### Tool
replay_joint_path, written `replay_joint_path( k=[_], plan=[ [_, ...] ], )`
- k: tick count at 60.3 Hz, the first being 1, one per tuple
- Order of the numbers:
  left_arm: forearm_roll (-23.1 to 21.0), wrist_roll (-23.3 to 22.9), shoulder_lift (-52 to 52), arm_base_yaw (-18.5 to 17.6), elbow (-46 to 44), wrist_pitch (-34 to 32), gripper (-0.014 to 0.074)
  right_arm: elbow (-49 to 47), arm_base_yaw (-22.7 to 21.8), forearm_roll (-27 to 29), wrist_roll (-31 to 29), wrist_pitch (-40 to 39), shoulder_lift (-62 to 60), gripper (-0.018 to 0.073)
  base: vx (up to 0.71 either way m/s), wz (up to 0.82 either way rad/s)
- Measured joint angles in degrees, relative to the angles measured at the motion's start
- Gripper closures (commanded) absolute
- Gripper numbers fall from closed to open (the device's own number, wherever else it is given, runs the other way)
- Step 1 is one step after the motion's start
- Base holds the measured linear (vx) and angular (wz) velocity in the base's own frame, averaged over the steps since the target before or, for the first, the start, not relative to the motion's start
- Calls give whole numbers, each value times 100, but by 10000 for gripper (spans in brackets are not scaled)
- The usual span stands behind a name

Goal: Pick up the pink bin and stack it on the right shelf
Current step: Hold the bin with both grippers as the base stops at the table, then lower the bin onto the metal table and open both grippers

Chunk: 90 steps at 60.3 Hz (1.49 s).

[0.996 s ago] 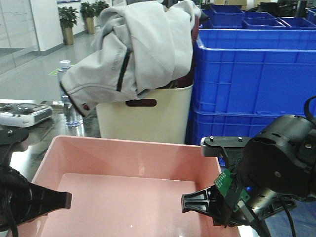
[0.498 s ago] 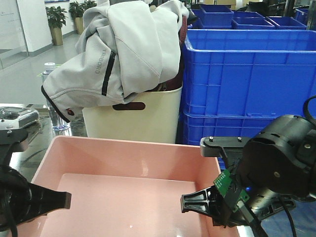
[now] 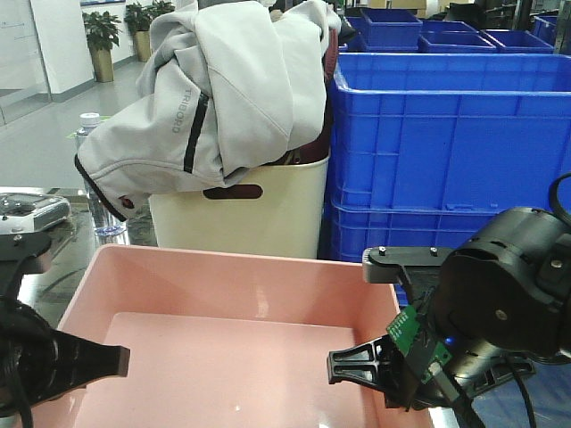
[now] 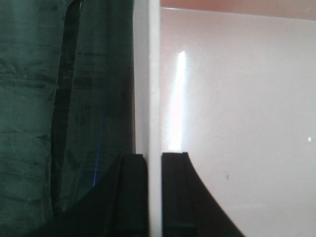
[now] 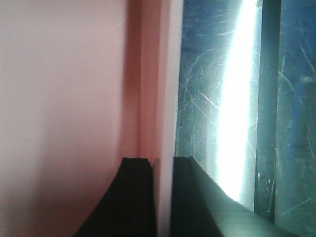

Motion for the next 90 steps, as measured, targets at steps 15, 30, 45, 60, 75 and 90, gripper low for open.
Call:
replay_joint_path(
  k=[15,30,45,60,75,90],
  plan=[
    [41,0,0,0,0,-90,488,0,0,-11,0,0,0,513,0,0],
    [17,461,297,0,0,-131,484,0,-153,48,-146,-24,196,489,0,0],
    [90,626,920,0,0,-342,328,0,-345,-5,-372,-125,497,270,0,0],
    [14,1060,955,0,-184,-429,61,30,-376,-89,-719,-162,527,37,0,0],
    [-466,2200,60,0,-506,-117,38,146,-376,30,-1244,-316,-382,31,0,0],
    [-1625,3860,-1711,0,410,5,78,1659,-376,361,-2748,-769,-2682,31,0,0]
  ],
)
